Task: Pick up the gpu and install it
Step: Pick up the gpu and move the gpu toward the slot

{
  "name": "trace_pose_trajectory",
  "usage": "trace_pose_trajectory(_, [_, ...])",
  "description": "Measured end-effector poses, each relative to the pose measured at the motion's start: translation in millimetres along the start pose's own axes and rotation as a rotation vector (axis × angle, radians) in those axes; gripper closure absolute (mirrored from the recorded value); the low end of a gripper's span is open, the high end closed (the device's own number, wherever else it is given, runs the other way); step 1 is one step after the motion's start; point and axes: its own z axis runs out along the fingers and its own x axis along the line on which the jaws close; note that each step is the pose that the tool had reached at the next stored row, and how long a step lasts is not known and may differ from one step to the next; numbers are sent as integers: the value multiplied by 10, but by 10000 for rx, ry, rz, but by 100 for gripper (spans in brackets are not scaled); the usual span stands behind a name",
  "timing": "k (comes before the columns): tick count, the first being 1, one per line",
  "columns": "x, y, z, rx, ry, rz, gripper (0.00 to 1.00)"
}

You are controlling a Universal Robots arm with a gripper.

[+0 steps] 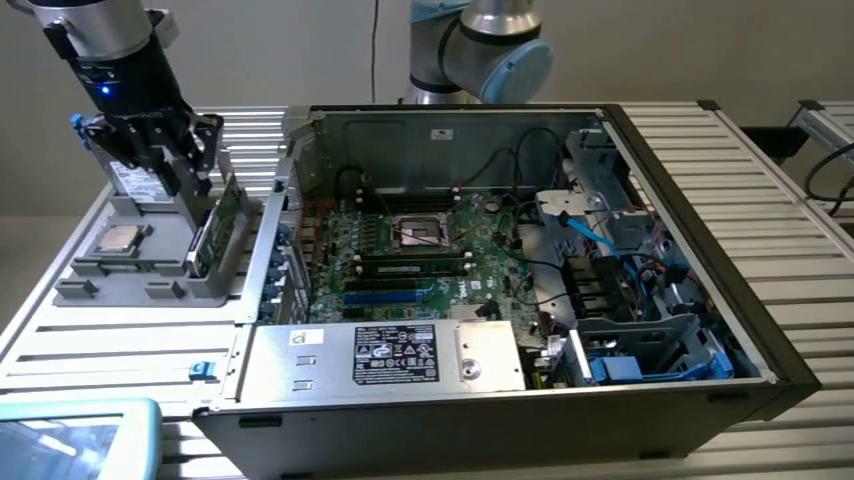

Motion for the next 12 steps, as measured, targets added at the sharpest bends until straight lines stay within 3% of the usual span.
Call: trace_pose_trajectory(12, [4,-44,216,1,-11,201,56])
